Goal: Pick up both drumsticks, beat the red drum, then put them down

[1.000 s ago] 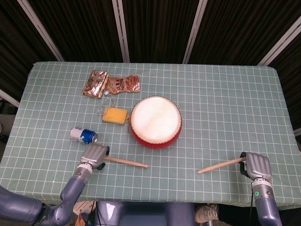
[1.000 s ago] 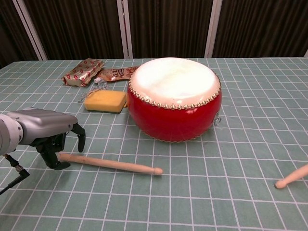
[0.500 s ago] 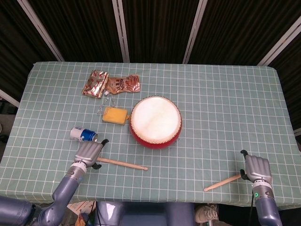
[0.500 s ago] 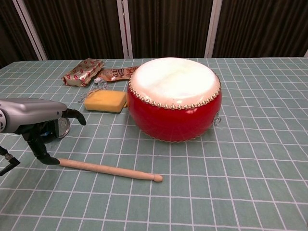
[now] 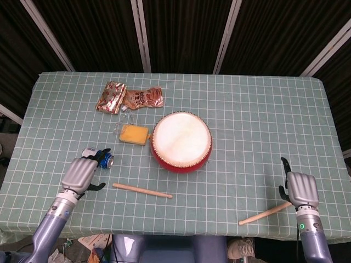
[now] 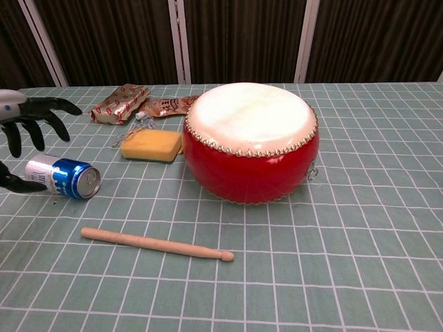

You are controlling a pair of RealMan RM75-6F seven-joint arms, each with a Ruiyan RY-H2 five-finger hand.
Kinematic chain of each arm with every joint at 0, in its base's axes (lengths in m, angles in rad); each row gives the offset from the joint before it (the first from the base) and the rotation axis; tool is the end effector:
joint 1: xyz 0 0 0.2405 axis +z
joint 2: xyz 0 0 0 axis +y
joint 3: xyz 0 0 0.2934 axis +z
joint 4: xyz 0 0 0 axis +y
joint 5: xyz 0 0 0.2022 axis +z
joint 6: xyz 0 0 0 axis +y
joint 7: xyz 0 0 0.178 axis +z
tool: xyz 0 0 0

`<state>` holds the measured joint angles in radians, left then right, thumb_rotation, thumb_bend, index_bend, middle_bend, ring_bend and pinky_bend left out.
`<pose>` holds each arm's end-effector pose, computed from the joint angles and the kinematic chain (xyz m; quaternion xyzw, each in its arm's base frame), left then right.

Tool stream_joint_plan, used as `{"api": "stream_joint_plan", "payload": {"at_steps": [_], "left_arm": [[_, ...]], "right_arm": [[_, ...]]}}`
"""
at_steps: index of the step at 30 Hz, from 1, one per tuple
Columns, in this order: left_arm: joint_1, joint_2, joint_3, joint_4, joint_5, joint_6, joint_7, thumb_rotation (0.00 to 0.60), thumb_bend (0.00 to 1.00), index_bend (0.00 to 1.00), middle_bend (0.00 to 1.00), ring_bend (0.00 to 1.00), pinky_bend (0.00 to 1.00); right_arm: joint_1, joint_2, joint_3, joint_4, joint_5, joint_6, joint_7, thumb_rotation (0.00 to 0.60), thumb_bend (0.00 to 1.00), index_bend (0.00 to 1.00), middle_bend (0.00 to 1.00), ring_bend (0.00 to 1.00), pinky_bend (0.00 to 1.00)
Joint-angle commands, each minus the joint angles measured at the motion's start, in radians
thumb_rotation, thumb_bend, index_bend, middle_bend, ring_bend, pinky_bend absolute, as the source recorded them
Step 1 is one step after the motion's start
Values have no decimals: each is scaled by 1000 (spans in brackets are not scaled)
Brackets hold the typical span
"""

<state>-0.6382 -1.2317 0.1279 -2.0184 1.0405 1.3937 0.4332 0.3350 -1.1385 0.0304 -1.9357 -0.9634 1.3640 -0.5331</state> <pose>-0.2069 0.3006 0.0800 -0.6943 -0.4268 -0.3357 0.4724 -0.3091 -0.2673 0.1360 0.6102 -0.4473 0.2334 0.6108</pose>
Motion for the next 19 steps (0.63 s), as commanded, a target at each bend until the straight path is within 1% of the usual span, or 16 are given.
{"api": "stream_joint_plan", "payload": {"at_steps": [1, 3, 5, 7, 10, 12, 15, 17, 19], "left_arm": [[127, 82, 77, 80, 191, 90, -181, 600, 134, 15, 55, 112, 257], [173, 100, 96, 128, 251, 129, -233, 600, 128, 3, 13, 55, 173], [212, 112, 111, 172, 297, 165, -266, 600, 122, 0, 0, 6, 53], [248, 121, 118, 218, 333, 204, -293, 600, 118, 0, 0, 0, 11], [304, 122, 115, 288, 373, 265, -336, 600, 116, 0, 0, 0, 0], [343, 113, 111, 343, 393, 300, -363, 600, 116, 0, 0, 0, 0], [385, 114, 109, 382, 403, 320, -397, 600, 115, 0, 0, 0, 0], [406, 117, 106, 401, 411, 332, -400, 600, 110, 0, 0, 0, 0], [423, 119, 101, 412, 415, 338, -406, 600, 106, 0, 0, 0, 0]], "right_arm": [[-53, 20, -8, 41, -198, 95, 136, 600, 357, 0, 225, 224, 272], [-80, 28, -11, 74, -289, 149, 200, 600, 308, 0, 106, 95, 181], [-105, 34, -15, 107, -353, 196, 249, 600, 275, 0, 34, 33, 136], [-133, 33, -23, 148, -408, 243, 296, 600, 256, 0, 5, 6, 109], [-173, 7, -35, 241, -488, 314, 372, 600, 250, 0, 0, 0, 95], [-197, -30, -38, 335, -549, 371, 423, 600, 250, 0, 0, 0, 95], [-217, -68, -35, 417, -596, 419, 484, 600, 249, 0, 0, 0, 95], [-221, -82, -32, 445, -602, 419, 500, 600, 249, 0, 0, 0, 95], [-222, -86, -34, 451, -596, 396, 499, 600, 249, 0, 0, 0, 95]]}}
